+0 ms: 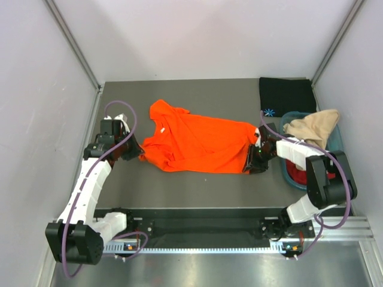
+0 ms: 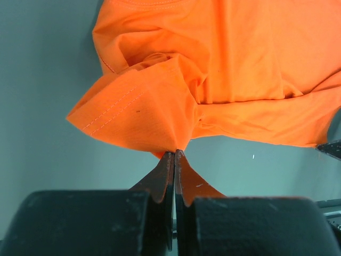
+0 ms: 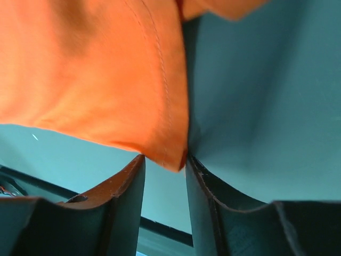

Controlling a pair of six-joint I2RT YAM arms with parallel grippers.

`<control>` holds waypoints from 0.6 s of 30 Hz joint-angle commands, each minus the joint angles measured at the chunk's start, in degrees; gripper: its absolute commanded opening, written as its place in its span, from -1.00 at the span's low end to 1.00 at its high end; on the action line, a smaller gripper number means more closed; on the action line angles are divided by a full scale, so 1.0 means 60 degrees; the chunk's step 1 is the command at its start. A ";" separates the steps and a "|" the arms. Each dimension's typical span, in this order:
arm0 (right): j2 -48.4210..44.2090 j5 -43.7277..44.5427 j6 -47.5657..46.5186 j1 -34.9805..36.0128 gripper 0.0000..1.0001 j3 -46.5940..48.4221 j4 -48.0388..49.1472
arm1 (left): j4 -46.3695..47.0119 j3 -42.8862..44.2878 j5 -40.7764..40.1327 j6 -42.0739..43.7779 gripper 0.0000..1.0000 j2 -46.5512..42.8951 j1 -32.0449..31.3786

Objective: Fold and stack the t-shirts
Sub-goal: Flatten the tshirt out

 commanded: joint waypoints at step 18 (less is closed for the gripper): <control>-0.1278 0.1653 -0.1027 0.0135 -1.00 0.1458 -0.2449 | -0.0430 0.0348 0.0235 -0.0273 -1.00 -0.0294 -0.0038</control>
